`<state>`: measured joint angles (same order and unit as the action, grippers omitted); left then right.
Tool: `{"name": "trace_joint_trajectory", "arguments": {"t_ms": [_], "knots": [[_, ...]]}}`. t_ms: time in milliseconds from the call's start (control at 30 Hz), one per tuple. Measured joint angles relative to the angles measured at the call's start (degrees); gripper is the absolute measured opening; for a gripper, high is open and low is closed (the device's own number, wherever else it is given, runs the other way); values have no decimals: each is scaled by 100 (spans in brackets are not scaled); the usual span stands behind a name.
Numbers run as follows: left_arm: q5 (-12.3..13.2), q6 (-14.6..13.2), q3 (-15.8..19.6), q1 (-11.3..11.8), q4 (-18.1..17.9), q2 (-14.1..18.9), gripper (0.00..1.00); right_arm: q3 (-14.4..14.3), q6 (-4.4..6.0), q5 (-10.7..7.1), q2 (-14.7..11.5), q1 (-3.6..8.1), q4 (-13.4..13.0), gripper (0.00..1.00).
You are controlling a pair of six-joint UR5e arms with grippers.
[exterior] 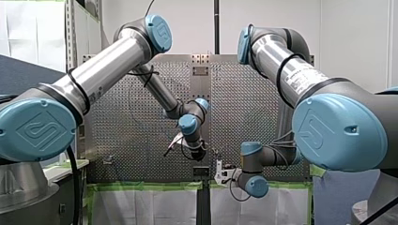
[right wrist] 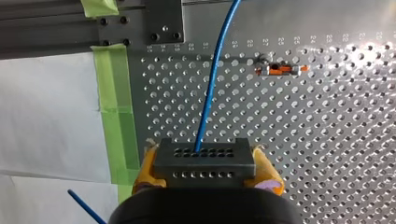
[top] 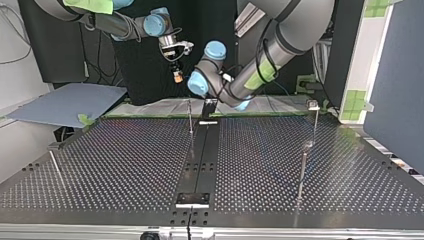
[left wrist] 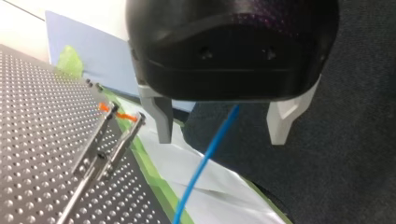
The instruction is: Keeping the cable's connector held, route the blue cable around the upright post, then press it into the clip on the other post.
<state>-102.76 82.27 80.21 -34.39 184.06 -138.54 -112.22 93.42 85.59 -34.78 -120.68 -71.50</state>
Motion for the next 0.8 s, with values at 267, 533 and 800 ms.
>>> {"name": "trace_joint_trajectory", "arguments": {"t_ms": [267, 533, 800], "knots": [[144, 270, -1, -147, -204, 0, 73, 1, 62, 9, 1, 5, -3, 0], [263, 578, -2, -199, -402, 1, 40, 10, 179, 8, 0, 5, -12, 0], [302, 785, -1, -208, -510, 0, 0, 26, 201, 3, 1, 10, 25, 0]]}}
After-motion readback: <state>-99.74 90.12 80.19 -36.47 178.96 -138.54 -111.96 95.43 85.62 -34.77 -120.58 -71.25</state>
